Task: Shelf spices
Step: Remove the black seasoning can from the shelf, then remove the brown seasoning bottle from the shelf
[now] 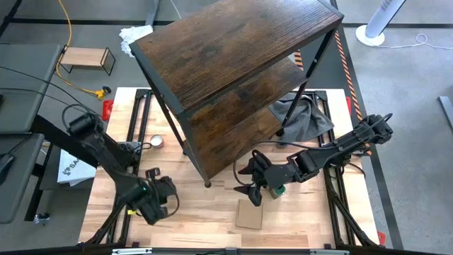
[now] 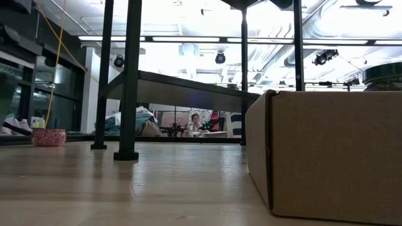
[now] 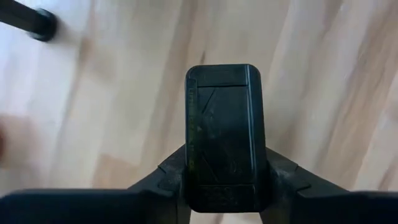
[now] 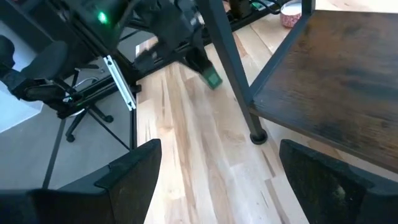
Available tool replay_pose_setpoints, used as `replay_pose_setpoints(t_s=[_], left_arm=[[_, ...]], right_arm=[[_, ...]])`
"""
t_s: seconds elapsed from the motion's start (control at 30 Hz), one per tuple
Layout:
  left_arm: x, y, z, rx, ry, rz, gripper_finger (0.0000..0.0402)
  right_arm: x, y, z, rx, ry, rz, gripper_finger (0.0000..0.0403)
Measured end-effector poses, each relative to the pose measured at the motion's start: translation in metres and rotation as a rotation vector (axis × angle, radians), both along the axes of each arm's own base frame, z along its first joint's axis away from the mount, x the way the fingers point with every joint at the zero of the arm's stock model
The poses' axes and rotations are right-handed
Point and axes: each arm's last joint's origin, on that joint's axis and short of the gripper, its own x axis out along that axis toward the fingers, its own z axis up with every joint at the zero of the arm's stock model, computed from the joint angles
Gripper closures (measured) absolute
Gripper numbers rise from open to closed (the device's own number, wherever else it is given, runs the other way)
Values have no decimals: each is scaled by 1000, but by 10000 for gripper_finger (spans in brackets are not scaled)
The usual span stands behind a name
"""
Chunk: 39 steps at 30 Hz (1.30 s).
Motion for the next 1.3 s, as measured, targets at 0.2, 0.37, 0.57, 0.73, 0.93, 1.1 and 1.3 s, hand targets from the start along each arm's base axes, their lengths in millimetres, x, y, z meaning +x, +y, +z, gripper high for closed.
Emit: replay_pose_setpoints(t_s=[0.2,0.37,0.57,0.73,0.93,1.1,1.3], left_arm=[[9,-10,-9,-101,1,26,185],[5,-5,7,-163,-31,46,152],[-9,14,30,-158,-59,105,148],[-21,32,46,-102,-140,219,147],[-25,41,54,-93,-226,310,147],[-25,42,54,-101,-232,328,147],[-24,42,53,-147,-196,369,147]], right_arm=[[-2,-1,4,-10,-7,27,80],[-4,-4,4,-44,10,46,80],[-17,-21,22,-217,171,-163,80],[-28,-54,38,-413,199,-550,80],[-6,-107,17,-333,255,-744,80],[19,-152,3,-290,250,-858,80],[46,-190,-16,-194,194,-911,80]])
